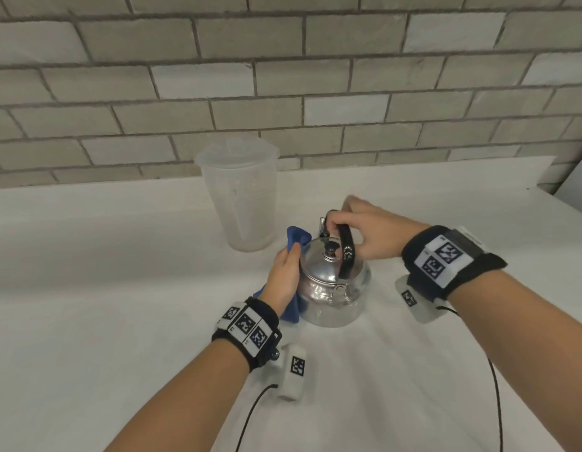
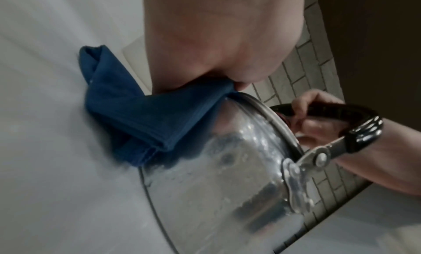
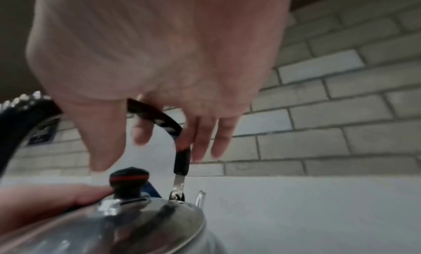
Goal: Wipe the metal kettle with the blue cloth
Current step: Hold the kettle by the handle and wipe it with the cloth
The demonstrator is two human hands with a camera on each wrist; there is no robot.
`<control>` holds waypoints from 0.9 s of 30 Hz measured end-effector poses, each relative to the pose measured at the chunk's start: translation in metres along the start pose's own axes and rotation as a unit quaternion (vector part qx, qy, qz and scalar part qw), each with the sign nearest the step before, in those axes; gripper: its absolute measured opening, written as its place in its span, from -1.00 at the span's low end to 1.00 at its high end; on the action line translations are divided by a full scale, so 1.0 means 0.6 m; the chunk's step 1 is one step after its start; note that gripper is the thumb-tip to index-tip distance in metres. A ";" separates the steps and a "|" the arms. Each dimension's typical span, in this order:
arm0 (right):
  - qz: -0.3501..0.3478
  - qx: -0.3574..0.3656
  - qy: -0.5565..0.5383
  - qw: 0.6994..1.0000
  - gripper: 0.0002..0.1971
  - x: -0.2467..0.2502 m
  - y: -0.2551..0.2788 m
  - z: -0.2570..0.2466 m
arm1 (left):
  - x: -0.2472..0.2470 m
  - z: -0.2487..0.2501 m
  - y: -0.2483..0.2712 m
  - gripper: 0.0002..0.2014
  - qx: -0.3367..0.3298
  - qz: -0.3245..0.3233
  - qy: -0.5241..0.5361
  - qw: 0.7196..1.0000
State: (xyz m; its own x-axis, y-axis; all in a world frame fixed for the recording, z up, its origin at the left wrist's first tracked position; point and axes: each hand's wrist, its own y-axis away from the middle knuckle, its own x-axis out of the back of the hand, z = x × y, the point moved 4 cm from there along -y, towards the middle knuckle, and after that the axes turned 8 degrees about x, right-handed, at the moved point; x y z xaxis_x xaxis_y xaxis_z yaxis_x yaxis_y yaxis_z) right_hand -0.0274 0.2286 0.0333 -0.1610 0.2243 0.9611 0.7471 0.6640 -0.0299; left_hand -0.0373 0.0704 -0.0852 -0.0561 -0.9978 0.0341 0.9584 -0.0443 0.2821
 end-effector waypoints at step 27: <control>0.018 -0.067 -0.034 0.997 -0.35 -0.036 -0.081 -0.040 | 0.060 -0.040 0.034 -0.71 -0.007 0.009 0.097 0.995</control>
State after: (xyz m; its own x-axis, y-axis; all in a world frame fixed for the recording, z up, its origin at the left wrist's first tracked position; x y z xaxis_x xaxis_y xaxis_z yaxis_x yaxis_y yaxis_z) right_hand -0.0449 0.1743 0.0204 -0.1729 0.2976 0.9389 0.8317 0.5547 -0.0226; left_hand -0.0132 0.0327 -0.1016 0.0140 -0.9891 -0.1463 0.9628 -0.0262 0.2689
